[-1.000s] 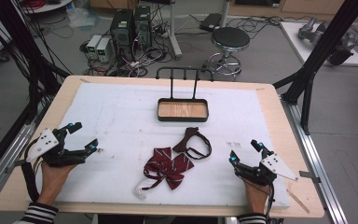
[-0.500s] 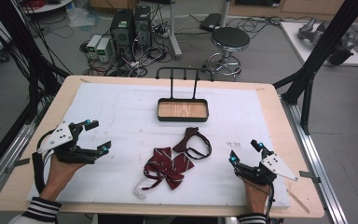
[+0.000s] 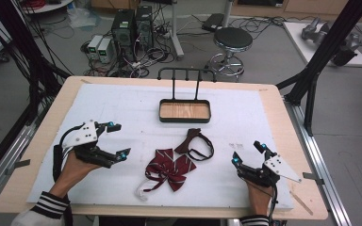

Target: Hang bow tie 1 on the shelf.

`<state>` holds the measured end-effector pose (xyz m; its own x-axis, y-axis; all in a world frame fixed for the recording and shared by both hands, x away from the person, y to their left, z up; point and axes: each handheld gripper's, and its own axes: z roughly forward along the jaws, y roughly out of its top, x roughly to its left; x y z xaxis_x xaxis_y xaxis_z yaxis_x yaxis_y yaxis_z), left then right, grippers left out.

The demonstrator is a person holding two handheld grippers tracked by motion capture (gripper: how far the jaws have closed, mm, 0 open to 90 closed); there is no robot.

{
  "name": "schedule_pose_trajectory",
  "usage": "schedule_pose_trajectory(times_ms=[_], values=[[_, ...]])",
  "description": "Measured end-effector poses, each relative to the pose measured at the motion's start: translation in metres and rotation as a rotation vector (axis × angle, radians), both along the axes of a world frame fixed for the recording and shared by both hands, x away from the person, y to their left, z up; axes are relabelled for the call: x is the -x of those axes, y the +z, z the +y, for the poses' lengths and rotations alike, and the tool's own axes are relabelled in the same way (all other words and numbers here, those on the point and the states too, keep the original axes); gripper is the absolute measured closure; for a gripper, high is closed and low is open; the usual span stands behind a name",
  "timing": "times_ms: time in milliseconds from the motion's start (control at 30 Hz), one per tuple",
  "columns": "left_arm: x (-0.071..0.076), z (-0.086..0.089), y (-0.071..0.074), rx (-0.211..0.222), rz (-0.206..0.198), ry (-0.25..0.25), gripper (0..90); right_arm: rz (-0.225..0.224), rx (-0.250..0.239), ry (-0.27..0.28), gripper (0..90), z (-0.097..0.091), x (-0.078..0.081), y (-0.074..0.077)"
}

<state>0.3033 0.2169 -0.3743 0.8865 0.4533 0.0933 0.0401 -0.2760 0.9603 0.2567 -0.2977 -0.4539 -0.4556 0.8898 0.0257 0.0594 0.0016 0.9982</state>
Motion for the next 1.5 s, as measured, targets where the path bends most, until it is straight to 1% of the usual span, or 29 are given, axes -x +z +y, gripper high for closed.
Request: schedule_pose_trajectory(times_ms=[167,300,433,467,633,733,833,867,933,967,1000,1100,1233,1267,1333,1367,1500], values=[[-0.002,-0.013,0.001,-0.041,0.021,-0.041,12.5,-0.003,0.002,-0.001,9.9,0.0,0.0,0.0],[-0.005,-0.024,0.001,-0.063,0.045,-0.078,12.5,-0.006,0.004,-0.002,9.9,0.0,0.0,0.0],[-0.008,-0.035,0.002,-0.106,0.061,-0.12,12.7,-0.001,-0.001,0.001,9.9,0.0,0.0,0.0],[-0.008,-0.038,0.002,-0.11,0.065,-0.127,12.7,-0.001,-0.001,0.001,9.9,0.0,0.0,0.0],[-0.01,-0.05,0.001,-0.135,0.078,-0.145,12.7,0.0,-0.002,0.002,9.9,0.0,0.0,0.0],[-0.01,-0.057,-0.002,-0.16,0.091,-0.166,13.1,0.0,-0.003,0.002,9.9,0.0,0.0,0.0],[-0.011,-0.064,-0.005,-0.194,0.1,-0.184,14.3,-0.001,-0.002,0.002,9.9,0.0,0.0,0.0],[-0.012,-0.066,-0.006,-0.212,0.102,-0.192,14.4,-0.001,-0.001,0.001,9.9,0.0,0.0,0.0],[-0.013,-0.07,-0.009,-0.234,0.098,-0.197,16.3,-0.004,0.003,-0.001,9.9,0.0,0.0,0.0],[-0.013,-0.072,-0.01,-0.235,0.105,-0.206,17.8,-0.005,0.002,-0.001,9.9,0.0,0.0,0.0],[-0.014,-0.073,-0.011,-0.244,0.11,-0.217,19.0,-0.005,0.001,-0.001,9.9,0.0,0.0,0.0],[-0.014,-0.079,-0.013,-0.263,0.12,-0.231,19.2,-0.004,0.0,0.0,9.9,0.0,0.0,0.0],[-0.015,-0.086,-0.014,-0.278,0.13,-0.269,19.0,-0.001,-0.002,0.002,9.9,0.0,0.0,0.0],[-0.015,-0.087,-0.015,-0.288,0.128,-0.27,19.0,-0.001,-0.003,0.002,9.9,0.0,0.0,0.0],[-0.016,-0.09,-0.016,-0.295,0.133,-0.28,19.1,0.0,-0.003,0.002,9.9,0.0,0.0,0.0],[-0.016,-0.092,-0.016,-0.307,0.13,-0.282,19.3,-0.001,-0.002,0.002,9.9,0.0,0.0,0.0],[-0.019,-0.097,-0.021,-0.337,0.15,-0.292,20.2,-0.001,-0.003,0.002,9.9,0.0,0.0,0.0]])
